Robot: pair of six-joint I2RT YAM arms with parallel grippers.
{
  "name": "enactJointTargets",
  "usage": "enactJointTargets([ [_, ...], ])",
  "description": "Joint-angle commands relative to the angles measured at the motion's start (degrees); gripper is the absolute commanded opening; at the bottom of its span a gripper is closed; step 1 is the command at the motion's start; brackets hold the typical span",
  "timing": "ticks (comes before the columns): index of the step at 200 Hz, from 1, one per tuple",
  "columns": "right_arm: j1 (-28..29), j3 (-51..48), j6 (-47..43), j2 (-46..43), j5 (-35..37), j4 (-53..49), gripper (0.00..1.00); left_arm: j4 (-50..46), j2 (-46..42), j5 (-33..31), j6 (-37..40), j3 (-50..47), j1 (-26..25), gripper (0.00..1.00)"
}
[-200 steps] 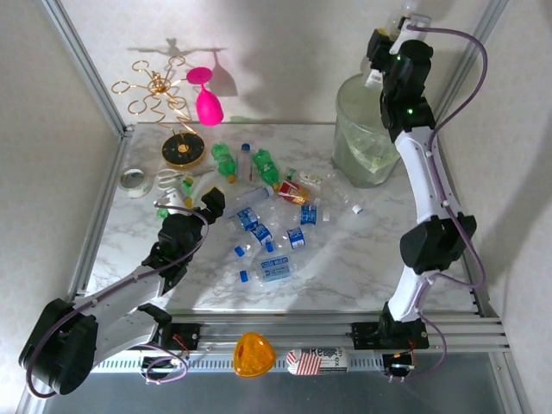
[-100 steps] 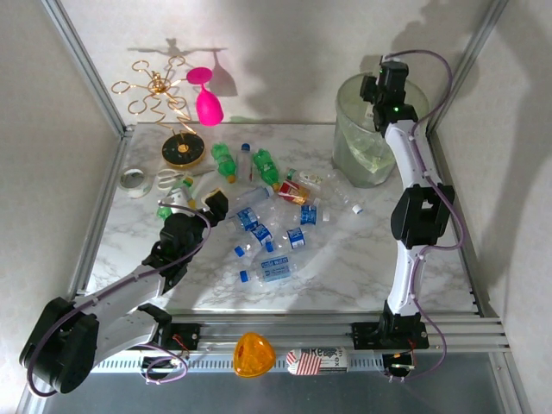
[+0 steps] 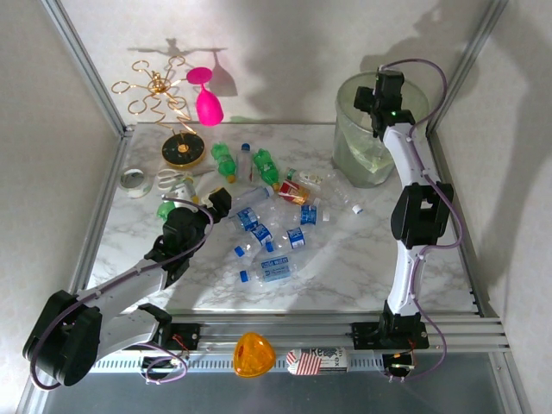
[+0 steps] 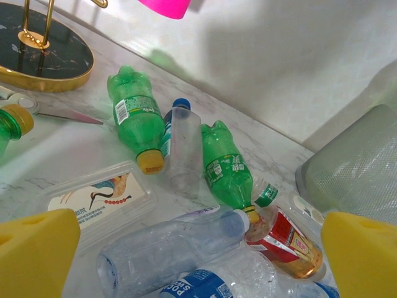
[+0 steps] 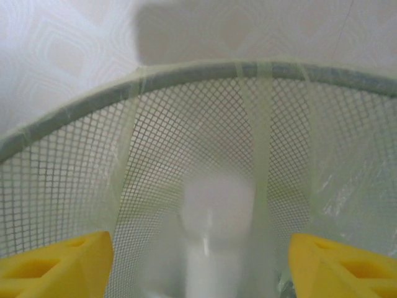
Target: Put the plastic bottles in the bin
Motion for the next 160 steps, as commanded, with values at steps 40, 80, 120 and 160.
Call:
enactJointTargets([
  [40,0.6,1.9,0.7,-10.7,-2.3,1.7,0.80,-1.4,-0.6,-0.8,1.3,2.7,0.5,1.00],
  [80,3.2,-6.8,2.1,-21.6,-7.2,5.2,0.86,-1.6,0.1,0.5,3.7,5.0,0.5,0.99],
  [120,7.9,-24.2,4.1,-35.4,-12.1,11.9,0.99,-5.2,1.8,3.3,5.3,9.0,0.5,1.00],
  [160,12.2,-43.5,9.5,-45.8,-16.0,18.0,0.99,-12.7,3.2,-3.5,7.0,12.7,0.9,1.00],
])
